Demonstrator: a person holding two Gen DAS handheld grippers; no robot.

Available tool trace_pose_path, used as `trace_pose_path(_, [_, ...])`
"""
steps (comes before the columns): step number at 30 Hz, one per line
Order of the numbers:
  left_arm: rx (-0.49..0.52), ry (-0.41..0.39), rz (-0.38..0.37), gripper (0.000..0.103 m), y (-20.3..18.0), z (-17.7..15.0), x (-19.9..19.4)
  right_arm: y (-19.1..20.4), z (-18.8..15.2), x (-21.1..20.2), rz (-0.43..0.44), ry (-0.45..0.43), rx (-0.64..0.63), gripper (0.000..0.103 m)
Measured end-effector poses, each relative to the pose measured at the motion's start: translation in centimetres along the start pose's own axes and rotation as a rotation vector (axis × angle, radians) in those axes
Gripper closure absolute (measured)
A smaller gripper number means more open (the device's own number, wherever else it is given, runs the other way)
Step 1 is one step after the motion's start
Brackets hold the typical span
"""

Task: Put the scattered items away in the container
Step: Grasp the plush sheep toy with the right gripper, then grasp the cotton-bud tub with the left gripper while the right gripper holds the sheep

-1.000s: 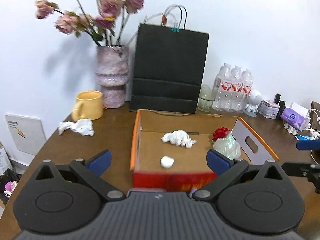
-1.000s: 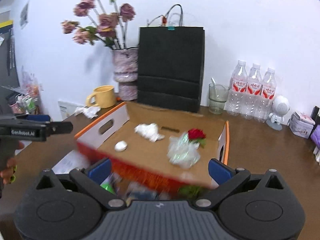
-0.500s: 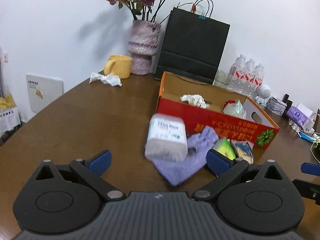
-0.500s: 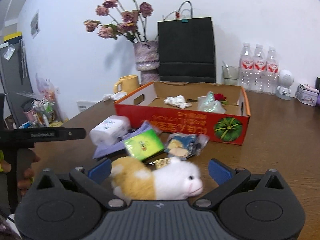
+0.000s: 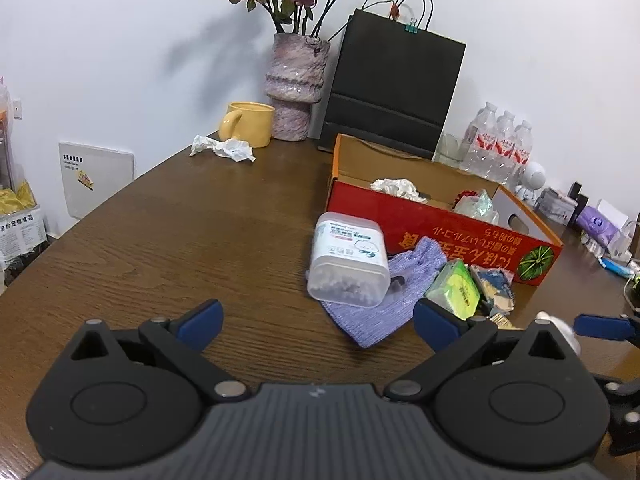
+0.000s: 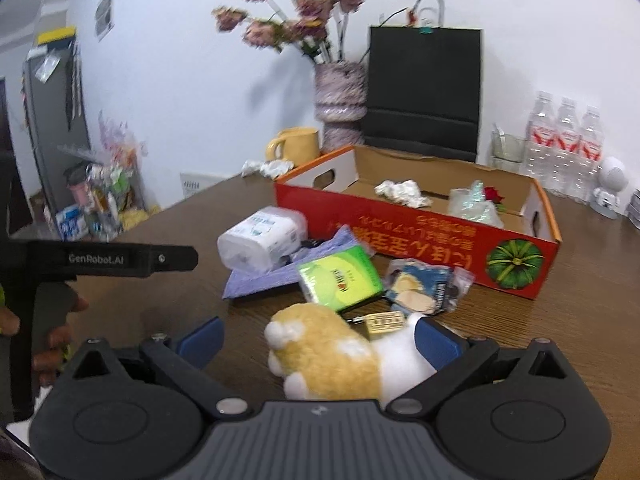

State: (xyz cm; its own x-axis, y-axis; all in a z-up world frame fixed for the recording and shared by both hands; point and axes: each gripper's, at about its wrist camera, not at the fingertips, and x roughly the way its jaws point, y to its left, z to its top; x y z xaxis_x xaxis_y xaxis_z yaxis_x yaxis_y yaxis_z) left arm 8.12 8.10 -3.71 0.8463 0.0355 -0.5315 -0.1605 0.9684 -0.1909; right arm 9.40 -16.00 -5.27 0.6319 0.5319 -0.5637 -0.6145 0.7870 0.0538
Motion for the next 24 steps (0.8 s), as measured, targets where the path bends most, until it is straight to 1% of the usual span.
trace_pose_path(1, [0.004,-0.003,0.0,0.0,0.1,0.0,-0.1,0.3,0.2,0.4,0.006,0.016,-0.017,0.007])
trace_pose_path(3, [0.007,-0.007,0.002,0.0,0.4,0.0,-0.3,0.8,0.4,1.3,0.009,0.047,-0.06,0.009])
trace_pose_path(5, [0.012,-0.001,0.008,0.0,0.7,-0.1,-0.4,1.3,0.6,2.3,0.001,0.089,-0.114,0.013])
trace_pose_path(7, [0.011,0.008,0.015,0.0,1.1,-0.2,-0.3,1.4,0.7,3.1,0.002,0.127,-0.151,0.024])
trace_pose_path(8, [0.009,0.011,0.018,0.0,1.3,-0.2,-0.3,1.3,0.8,3.6,-0.002,0.149,-0.163,0.027])
trace_pose_path(9, [0.007,0.016,0.02,0.0,1.4,-0.2,-0.2,1.2,0.9,4.0,-0.007,0.171,-0.173,0.034])
trace_pose_path(10, [0.005,0.018,0.021,0.0,1.6,-0.2,-0.1,1.1,0.9,4.4,-0.013,0.192,-0.181,0.038])
trace_pose_path(12, [0.004,0.019,0.02,0.0,1.7,-0.2,0.1,0.7,0.9,5.0,-0.016,0.229,-0.194,0.039])
trace_pose_path(15, [0.008,0.026,0.012,0.0,1.6,0.0,0.5,0.0,0.4,5.6,-0.034,0.285,-0.193,0.047])
trace_pose_path(18, [0.014,0.034,0.001,0.0,1.4,0.2,1.0,-1.2,0.2,4.9,-0.039,0.255,-0.128,0.051])
trace_pose_path(21, [0.026,0.04,-0.009,0.0,1.0,0.4,1.6,-2.5,0.2,3.8,-0.058,0.208,-0.055,0.052])
trace_pose_path(24, [0.043,0.037,-0.021,0.0,0.3,0.9,2.1,-3.4,0.3,3.0,-0.078,0.178,-0.009,0.053])
